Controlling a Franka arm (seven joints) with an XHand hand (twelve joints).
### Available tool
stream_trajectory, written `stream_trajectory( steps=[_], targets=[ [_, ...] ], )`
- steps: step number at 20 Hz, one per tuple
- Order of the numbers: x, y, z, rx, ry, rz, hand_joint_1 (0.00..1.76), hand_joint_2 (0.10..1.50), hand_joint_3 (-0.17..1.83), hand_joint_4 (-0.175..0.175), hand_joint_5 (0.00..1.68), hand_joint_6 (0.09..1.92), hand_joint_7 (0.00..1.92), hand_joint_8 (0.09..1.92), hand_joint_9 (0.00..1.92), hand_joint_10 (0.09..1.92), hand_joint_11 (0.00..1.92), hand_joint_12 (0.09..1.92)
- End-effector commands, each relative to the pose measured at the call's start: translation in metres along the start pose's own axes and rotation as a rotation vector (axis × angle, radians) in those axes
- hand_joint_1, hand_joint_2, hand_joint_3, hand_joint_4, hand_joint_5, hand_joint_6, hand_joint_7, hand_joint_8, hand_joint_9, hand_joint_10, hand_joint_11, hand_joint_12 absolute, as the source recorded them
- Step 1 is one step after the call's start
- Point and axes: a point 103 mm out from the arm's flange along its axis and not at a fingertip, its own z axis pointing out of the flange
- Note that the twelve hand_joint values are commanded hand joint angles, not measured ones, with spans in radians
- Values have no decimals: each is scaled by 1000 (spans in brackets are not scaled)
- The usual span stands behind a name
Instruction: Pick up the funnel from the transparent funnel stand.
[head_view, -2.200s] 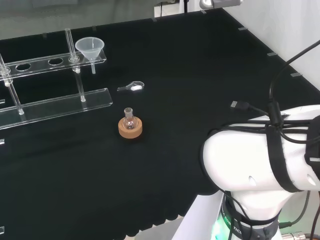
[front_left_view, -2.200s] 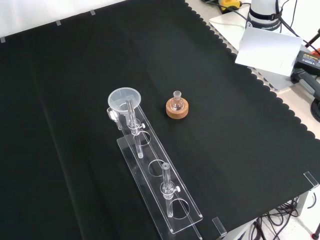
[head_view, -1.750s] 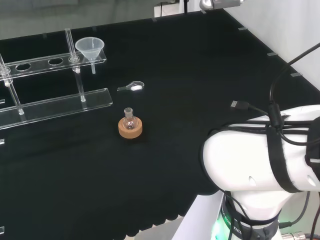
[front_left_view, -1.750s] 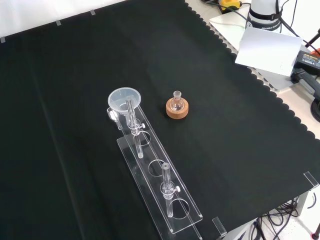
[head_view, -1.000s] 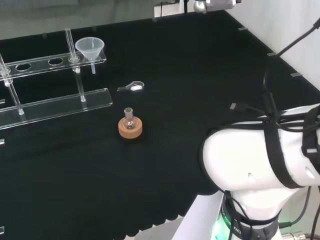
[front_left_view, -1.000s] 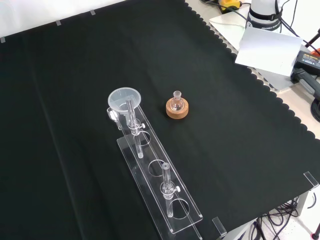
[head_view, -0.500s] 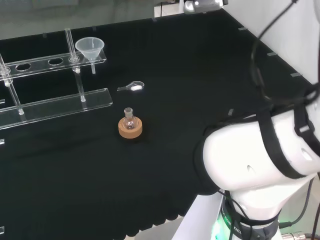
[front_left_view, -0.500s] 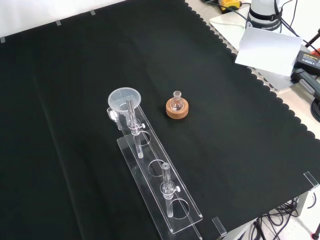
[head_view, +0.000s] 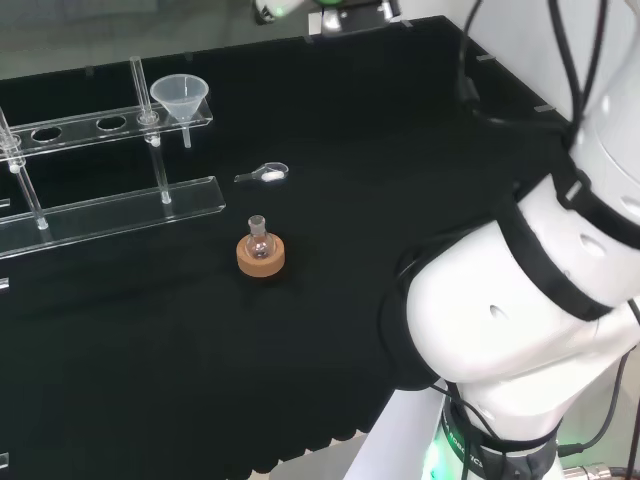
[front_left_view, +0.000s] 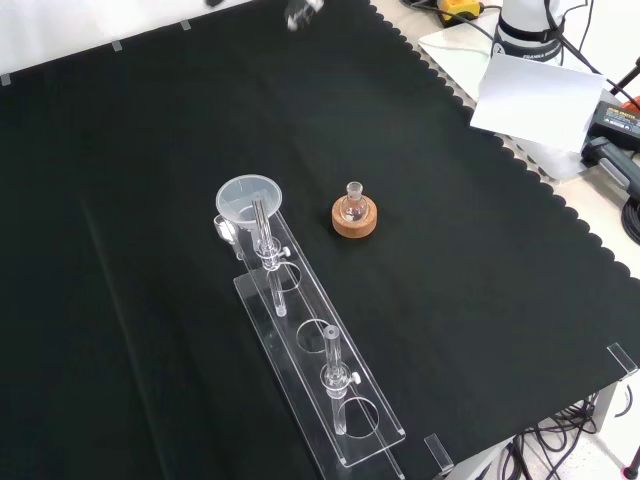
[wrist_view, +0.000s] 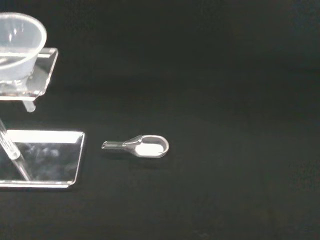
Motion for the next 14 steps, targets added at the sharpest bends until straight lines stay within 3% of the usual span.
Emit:
stream_trajectory(
  steps=[1,8,14],
  targets=[
    [63,28,21,38,-42,-65,327,937,303,28,175,87,71,542,207,695,63,1463],
    [92,36,26,82,-55,-94,382,867,284,27,175,87,86,630,258,756,113,1489],
    [106,52,30,142,-63,-103,424,818,280,26,143,87,4,646,157,834,134,1527]
  ],
)
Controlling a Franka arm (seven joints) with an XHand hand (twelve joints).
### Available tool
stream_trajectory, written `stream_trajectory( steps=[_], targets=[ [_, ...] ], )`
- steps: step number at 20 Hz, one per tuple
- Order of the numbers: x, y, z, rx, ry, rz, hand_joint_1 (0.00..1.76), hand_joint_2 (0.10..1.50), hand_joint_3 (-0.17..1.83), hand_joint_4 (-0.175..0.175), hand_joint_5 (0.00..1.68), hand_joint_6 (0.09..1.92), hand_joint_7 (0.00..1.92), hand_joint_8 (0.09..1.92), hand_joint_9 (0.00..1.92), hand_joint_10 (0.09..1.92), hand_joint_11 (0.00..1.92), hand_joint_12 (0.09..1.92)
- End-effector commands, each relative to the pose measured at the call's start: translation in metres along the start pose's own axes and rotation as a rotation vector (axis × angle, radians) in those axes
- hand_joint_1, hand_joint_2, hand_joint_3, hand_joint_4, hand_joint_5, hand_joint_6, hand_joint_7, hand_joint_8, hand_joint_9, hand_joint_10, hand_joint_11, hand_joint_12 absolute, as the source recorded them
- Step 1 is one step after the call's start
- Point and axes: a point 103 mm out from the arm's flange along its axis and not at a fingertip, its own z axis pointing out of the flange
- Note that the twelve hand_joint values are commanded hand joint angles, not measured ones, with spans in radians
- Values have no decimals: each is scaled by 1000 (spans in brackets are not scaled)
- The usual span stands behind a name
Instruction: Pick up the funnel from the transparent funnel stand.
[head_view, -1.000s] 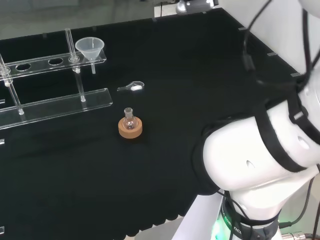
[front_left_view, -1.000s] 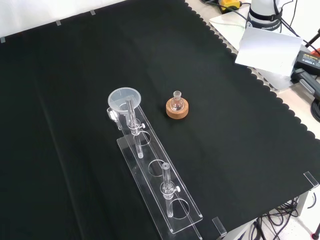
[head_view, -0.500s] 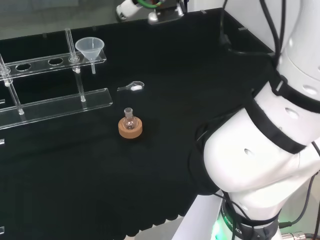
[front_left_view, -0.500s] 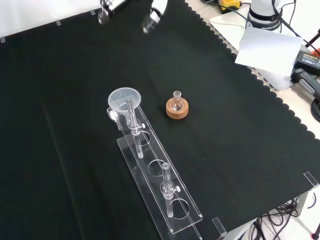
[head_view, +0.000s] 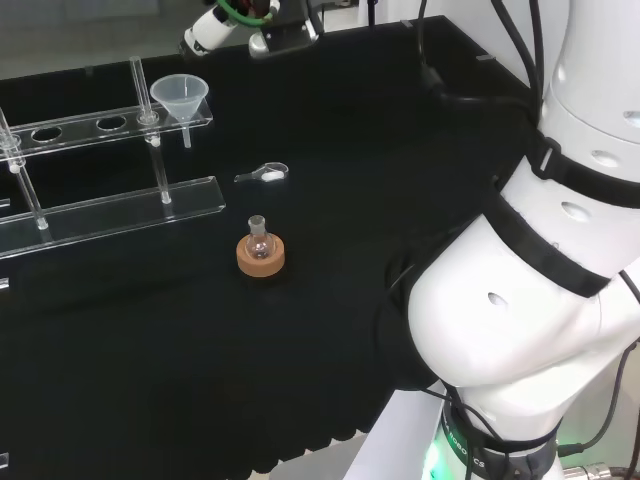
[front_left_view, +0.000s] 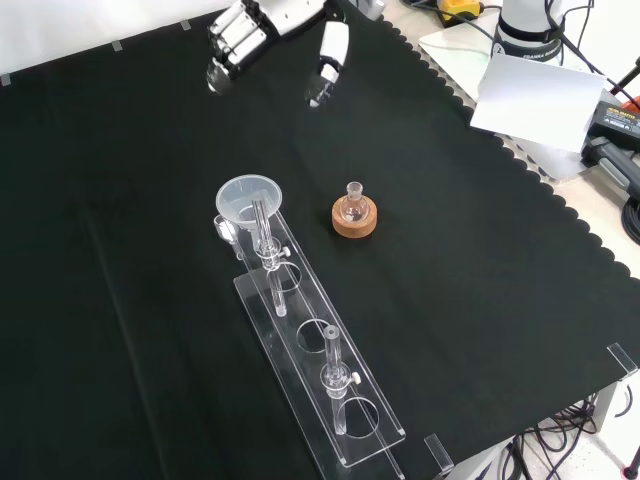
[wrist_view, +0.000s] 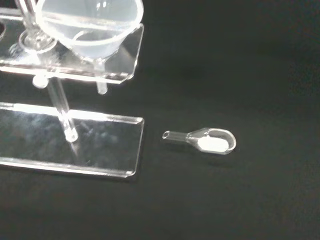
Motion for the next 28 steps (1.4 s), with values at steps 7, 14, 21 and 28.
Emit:
stream_trajectory(
  steps=[7,14,21,28],
  targets=[
    [36,41,23,127,-42,-38,439,800,276,17,93,87,0,500,75,873,132,1539],
    [46,46,27,128,-52,-66,446,794,274,16,86,87,0,474,67,879,129,1542],
    [59,52,33,161,-87,-67,542,756,260,23,64,87,0,402,10,855,138,1550],
    [68,63,42,193,-94,-90,599,718,270,48,12,87,0,87,0,449,117,1557]
  ],
)
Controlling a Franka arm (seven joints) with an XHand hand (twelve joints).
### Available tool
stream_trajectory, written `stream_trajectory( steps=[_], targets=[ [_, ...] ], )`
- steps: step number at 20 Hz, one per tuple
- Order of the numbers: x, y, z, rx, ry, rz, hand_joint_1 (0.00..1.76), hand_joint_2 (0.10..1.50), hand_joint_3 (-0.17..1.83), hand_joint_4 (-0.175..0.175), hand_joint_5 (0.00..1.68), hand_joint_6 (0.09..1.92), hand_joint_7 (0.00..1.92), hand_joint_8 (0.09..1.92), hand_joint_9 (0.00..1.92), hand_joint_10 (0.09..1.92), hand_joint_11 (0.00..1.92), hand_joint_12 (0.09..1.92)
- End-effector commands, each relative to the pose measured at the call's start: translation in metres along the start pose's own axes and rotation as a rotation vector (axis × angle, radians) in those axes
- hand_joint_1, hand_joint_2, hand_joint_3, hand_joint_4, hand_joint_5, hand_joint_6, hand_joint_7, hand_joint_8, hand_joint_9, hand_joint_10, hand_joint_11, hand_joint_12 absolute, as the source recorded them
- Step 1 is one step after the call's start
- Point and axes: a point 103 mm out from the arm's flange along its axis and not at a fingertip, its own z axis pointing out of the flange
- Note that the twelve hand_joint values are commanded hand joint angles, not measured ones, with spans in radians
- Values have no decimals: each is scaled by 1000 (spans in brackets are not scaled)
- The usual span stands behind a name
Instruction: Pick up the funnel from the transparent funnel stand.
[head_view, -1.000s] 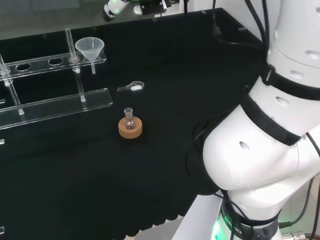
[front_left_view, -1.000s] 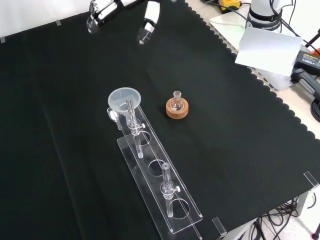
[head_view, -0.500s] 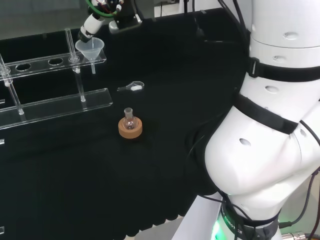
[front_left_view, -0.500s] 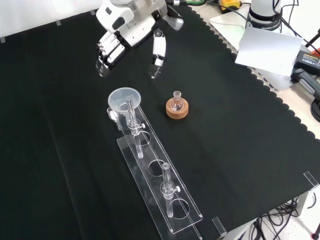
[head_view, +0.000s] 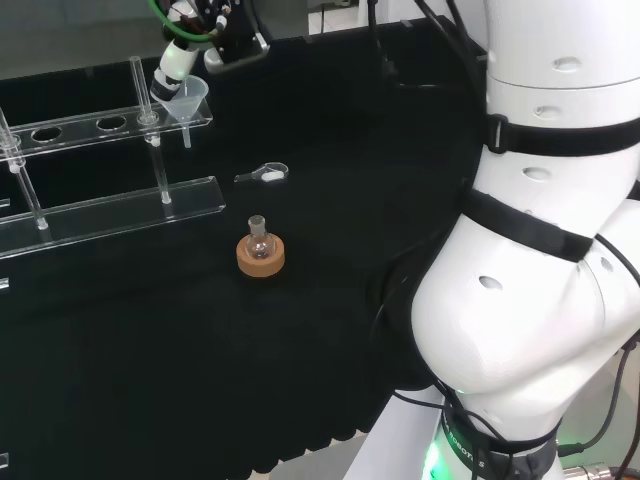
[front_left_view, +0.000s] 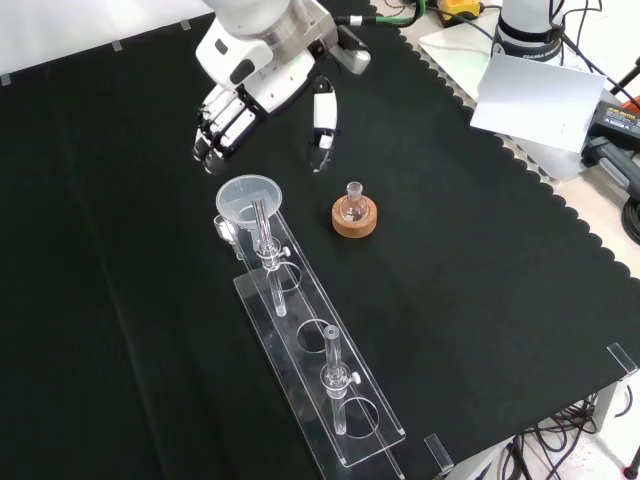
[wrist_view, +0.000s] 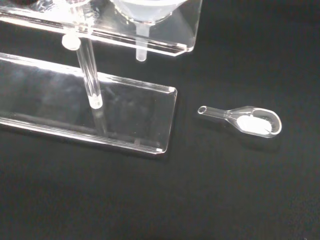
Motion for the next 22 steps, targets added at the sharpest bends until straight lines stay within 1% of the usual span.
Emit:
stream_trajectory(
  steps=[1,2,7,15,17,22],
  targets=[
    [11,12,7,35,-15,-22,601,714,271,51,7,87,0,87,0,429,116,1558],
    [11,13,8,26,-11,-23,602,712,271,53,4,87,0,87,0,418,115,1559],
    [13,24,12,45,-3,-31,608,701,287,56,11,87,0,87,0,495,139,1568],
    [18,39,21,77,-3,-44,615,684,320,49,49,87,63,87,0,725,187,1562],
    [19,42,22,90,-2,-47,618,683,323,48,52,87,51,87,0,737,193,1560],
    [19,48,25,104,-5,-49,624,679,333,51,46,87,1,87,0,650,186,1551]
  ],
)
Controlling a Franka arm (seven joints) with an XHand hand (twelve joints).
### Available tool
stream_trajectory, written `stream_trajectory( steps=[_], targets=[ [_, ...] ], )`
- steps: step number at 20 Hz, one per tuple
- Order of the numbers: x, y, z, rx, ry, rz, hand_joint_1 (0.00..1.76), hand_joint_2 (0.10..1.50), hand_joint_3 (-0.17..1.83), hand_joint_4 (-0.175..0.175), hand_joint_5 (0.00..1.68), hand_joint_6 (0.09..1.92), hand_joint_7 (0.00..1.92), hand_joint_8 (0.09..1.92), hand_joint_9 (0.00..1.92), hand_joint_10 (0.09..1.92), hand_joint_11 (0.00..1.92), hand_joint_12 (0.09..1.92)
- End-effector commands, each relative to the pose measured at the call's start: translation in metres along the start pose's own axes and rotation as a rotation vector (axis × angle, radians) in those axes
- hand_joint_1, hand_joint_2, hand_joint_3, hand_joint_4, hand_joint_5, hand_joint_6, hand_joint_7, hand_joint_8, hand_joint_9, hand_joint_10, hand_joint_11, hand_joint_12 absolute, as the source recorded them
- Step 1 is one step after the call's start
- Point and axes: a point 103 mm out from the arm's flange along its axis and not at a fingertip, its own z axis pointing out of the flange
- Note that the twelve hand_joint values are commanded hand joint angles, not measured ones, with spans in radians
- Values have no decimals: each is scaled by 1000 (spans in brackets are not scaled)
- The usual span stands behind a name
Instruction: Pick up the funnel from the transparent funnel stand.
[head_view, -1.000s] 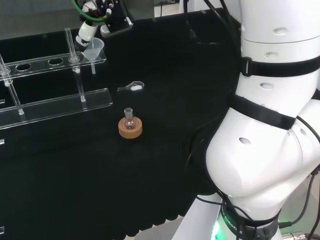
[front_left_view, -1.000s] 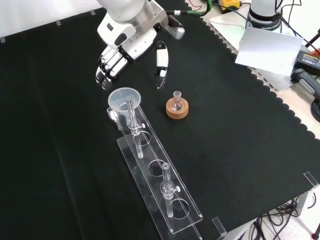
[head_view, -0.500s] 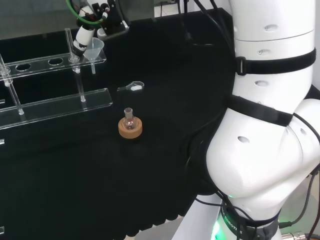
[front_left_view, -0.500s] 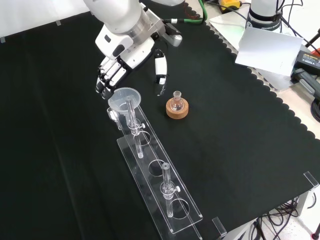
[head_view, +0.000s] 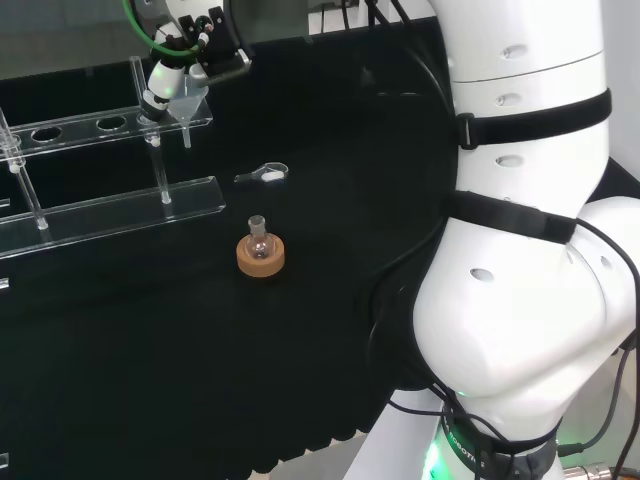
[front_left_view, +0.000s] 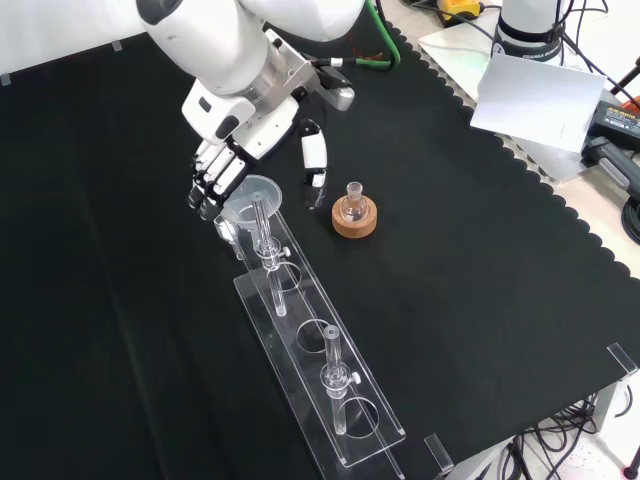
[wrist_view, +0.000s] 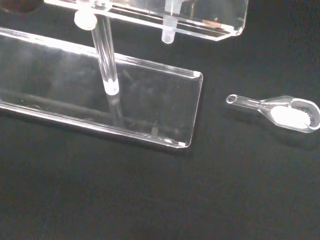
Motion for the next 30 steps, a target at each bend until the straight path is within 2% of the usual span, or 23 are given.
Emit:
stream_trajectory(
  steps=[1,5,8,10,13,15,21,30],
  targets=[
    [-1,5,4,16,-6,-5,626,678,334,52,45,87,0,87,0,639,185,1551],
    [-4,7,4,-9,-16,4,635,678,339,47,73,87,11,87,0,667,180,1554],
    [-5,7,5,-31,-14,8,667,681,355,42,115,87,69,87,0,796,186,1557],
    [-5,8,6,-22,-14,7,682,681,373,38,141,87,99,87,3,868,199,1552],
    [-4,11,6,-1,-14,-5,702,653,445,35,160,87,45,263,7,914,212,1549],
    [-4,12,7,7,-16,-3,713,643,471,35,163,87,11,357,14,923,216,1546],
    [-3,14,7,3,-23,5,725,634,498,34,166,87,0,435,75,927,216,1550],
    [-5,13,6,-3,-21,11,717,625,541,26,189,87,15,612,258,815,216,1553]
  ],
)
